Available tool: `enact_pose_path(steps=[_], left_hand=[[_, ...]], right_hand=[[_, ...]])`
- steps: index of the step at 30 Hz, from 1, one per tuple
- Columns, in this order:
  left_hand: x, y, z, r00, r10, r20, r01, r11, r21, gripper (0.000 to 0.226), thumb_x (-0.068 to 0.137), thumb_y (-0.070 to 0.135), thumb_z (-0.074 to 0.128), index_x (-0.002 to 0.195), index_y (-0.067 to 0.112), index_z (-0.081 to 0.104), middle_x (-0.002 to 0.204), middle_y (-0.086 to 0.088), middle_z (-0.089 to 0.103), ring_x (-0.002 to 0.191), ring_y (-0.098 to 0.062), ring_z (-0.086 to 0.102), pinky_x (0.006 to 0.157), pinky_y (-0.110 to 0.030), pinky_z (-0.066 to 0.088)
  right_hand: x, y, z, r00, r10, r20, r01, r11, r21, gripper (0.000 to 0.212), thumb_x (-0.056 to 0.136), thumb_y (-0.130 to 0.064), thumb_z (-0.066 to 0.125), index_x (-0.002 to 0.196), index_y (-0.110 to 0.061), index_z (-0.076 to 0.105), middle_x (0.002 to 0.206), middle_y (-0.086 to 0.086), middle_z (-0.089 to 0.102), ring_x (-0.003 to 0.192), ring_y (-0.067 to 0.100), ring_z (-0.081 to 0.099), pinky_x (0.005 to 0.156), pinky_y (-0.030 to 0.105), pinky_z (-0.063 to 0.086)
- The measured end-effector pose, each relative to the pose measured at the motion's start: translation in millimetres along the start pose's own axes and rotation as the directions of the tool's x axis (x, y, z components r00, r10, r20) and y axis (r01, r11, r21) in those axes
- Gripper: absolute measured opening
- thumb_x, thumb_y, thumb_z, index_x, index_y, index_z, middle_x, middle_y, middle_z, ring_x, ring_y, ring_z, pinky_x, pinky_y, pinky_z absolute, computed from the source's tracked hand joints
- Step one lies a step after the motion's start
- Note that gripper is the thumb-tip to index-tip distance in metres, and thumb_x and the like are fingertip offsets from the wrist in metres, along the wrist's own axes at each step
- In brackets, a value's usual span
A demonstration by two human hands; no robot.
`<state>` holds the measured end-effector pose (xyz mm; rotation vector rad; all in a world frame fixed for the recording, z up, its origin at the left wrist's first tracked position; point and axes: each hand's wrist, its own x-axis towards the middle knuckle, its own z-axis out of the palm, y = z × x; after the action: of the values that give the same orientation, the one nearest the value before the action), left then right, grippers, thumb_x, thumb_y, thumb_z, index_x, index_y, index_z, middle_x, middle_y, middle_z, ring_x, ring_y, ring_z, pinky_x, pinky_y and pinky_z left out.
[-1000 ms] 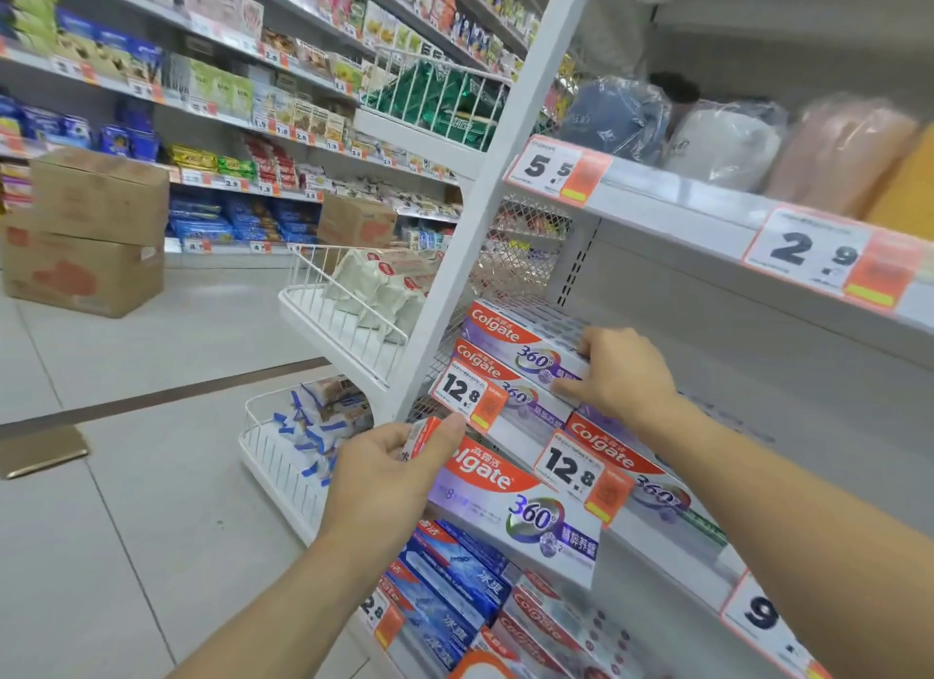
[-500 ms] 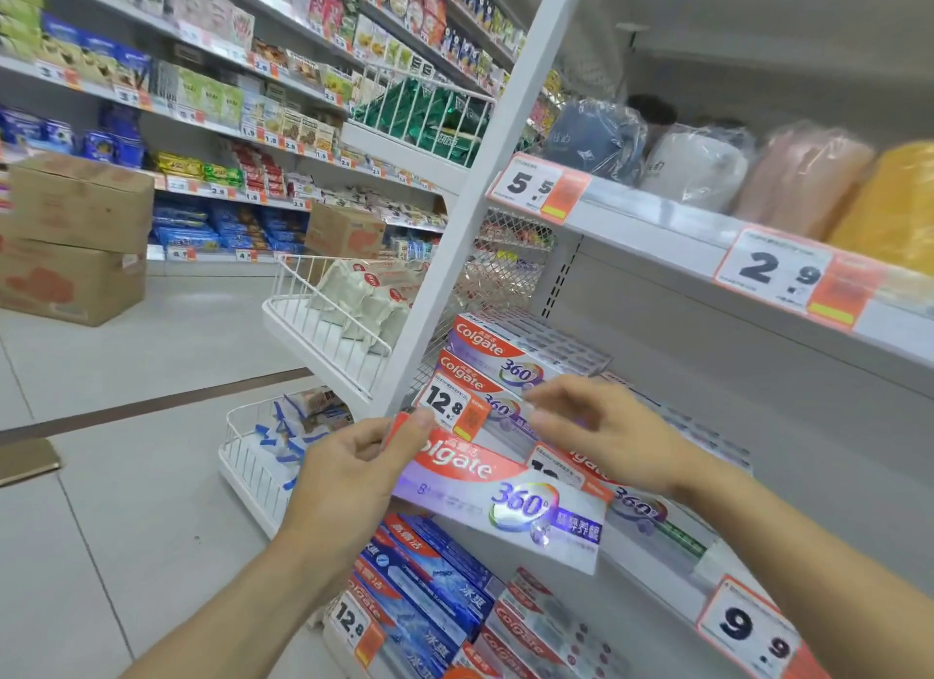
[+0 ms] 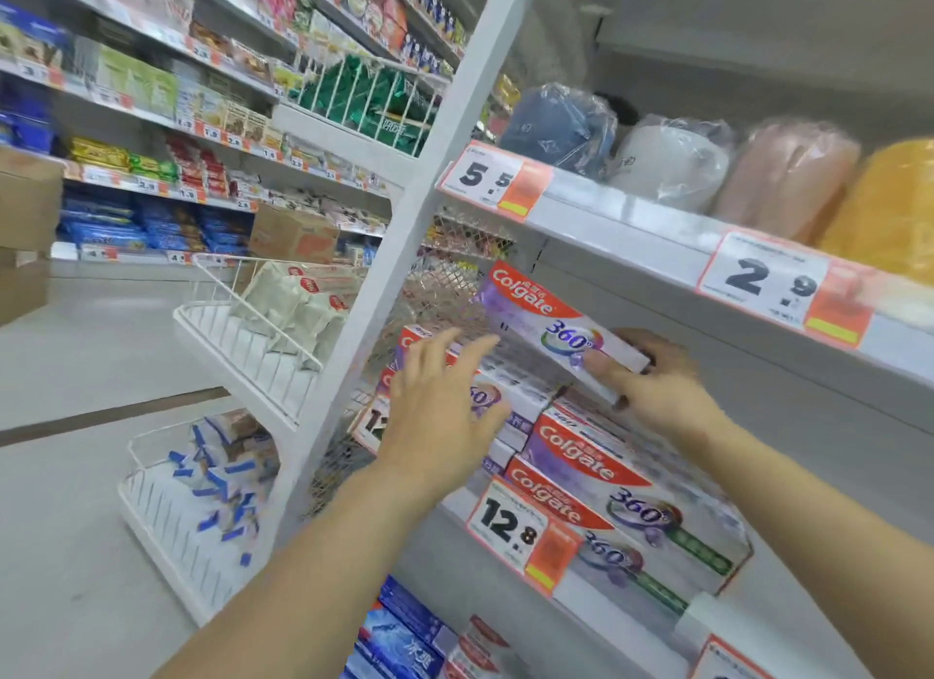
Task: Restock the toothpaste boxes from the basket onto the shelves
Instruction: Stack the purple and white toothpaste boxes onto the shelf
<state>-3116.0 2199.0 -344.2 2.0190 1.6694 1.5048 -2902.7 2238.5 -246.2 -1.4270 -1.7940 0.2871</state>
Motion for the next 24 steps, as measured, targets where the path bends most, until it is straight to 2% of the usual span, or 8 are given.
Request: enact_pose_path(steps=[2, 5, 9, 11, 16, 20, 22, 24], left_hand=[[2, -4, 17, 0.997, 0.025, 0.068, -0.03, 0.997, 0.074, 0.065, 0.095, 0.048, 0.057, 0.152, 0.045, 0.025, 0.165, 0.001, 0.008, 0.151, -0.021, 0.0, 0.121, -0.046, 0.009], [5, -11, 35, 0.989, 0.055, 0.14, -0.069, 0.992, 0.102, 0.065, 0.096, 0.05, 0.055, 0.152, 0.047, 0.023, 0.167, 0.002, -0.004, 0.152, -0.022, -0.014, 0.121, -0.045, -0.002], [4, -14, 48, 0.991, 0.091, 0.101, -0.105, 0.984, 0.146, 0.062, 0.093, 0.053, 0.059, 0.147, 0.046, 0.031, 0.166, 0.001, 0.004, 0.152, -0.027, -0.013, 0.121, -0.047, 0.0], [6, -15, 50, 0.991, 0.099, 0.092, -0.112, 0.983, 0.149, 0.062, 0.092, 0.052, 0.06, 0.146, 0.047, 0.03, 0.165, 0.003, 0.004, 0.152, -0.027, -0.014, 0.121, -0.047, -0.001], [5, -20, 52, 0.99, 0.113, 0.08, -0.121, 0.987, 0.103, 0.062, 0.09, 0.052, 0.062, 0.144, 0.047, 0.032, 0.165, 0.005, 0.005, 0.151, -0.024, -0.015, 0.12, -0.047, 0.001], [4, -16, 52, 0.99, 0.103, 0.099, -0.116, 0.984, 0.132, 0.062, 0.093, 0.051, 0.059, 0.145, 0.048, 0.026, 0.164, 0.007, 0.0, 0.15, -0.024, -0.02, 0.121, -0.048, -0.002], [3, -14, 49, 0.99, 0.099, 0.104, -0.111, 0.987, 0.116, 0.062, 0.095, 0.05, 0.056, 0.147, 0.048, 0.023, 0.165, 0.006, -0.002, 0.151, -0.023, -0.019, 0.121, -0.048, -0.003], [-1, -11, 45, 0.992, 0.113, 0.048, -0.116, 0.992, 0.055, 0.058, 0.096, 0.044, 0.054, 0.147, 0.045, 0.026, 0.164, 0.003, 0.007, 0.152, -0.02, -0.007, 0.121, -0.049, 0.004]], right_hand=[[40, 16, 14, 0.999, -0.01, -0.033, 0.007, 0.996, -0.084, 0.049, 0.067, -0.066, 0.08, 0.106, -0.038, 0.07, 0.102, -0.003, 0.073, 0.071, 0.02, 0.068, 0.072, 0.042, 0.062], [87, 32, 35, 0.999, -0.033, -0.001, 0.033, 0.997, -0.076, 0.023, 0.068, -0.052, 0.084, 0.087, -0.047, 0.071, 0.097, -0.009, 0.074, 0.083, 0.017, 0.068, 0.078, 0.051, 0.059], [110, 40, 60, 0.993, 0.11, 0.039, -0.102, 0.982, -0.158, 0.061, 0.066, -0.054, 0.083, 0.118, -0.025, 0.067, 0.118, 0.001, 0.068, 0.105, 0.024, 0.066, 0.093, 0.045, 0.056], [113, 46, 63, 0.99, 0.138, 0.03, -0.13, 0.974, -0.188, 0.056, 0.076, -0.043, 0.083, 0.124, -0.02, 0.063, 0.118, 0.001, 0.064, 0.107, 0.023, 0.063, 0.096, 0.04, 0.053], [116, 53, 65, 0.989, 0.145, 0.032, -0.136, 0.97, -0.2, 0.054, 0.082, -0.04, 0.078, 0.128, -0.02, 0.059, 0.124, 0.004, 0.064, 0.103, 0.025, 0.065, 0.091, 0.042, 0.056], [109, 49, 60, 0.978, 0.193, 0.083, -0.176, 0.967, -0.182, 0.076, 0.082, -0.045, 0.078, 0.145, -0.022, 0.042, 0.14, 0.005, 0.053, 0.113, 0.025, 0.06, 0.099, 0.044, 0.053], [99, 42, 52, 0.976, 0.216, 0.036, -0.205, 0.957, -0.205, 0.084, 0.082, -0.046, 0.078, 0.149, -0.022, 0.035, 0.146, 0.008, 0.047, 0.125, 0.028, 0.054, 0.104, 0.04, 0.047], [80, 30, 40, 0.985, 0.161, -0.057, -0.17, 0.958, -0.23, 0.066, 0.085, -0.036, 0.077, 0.14, -0.019, 0.046, 0.137, 0.01, 0.054, 0.12, 0.025, 0.056, 0.098, 0.031, 0.046]])
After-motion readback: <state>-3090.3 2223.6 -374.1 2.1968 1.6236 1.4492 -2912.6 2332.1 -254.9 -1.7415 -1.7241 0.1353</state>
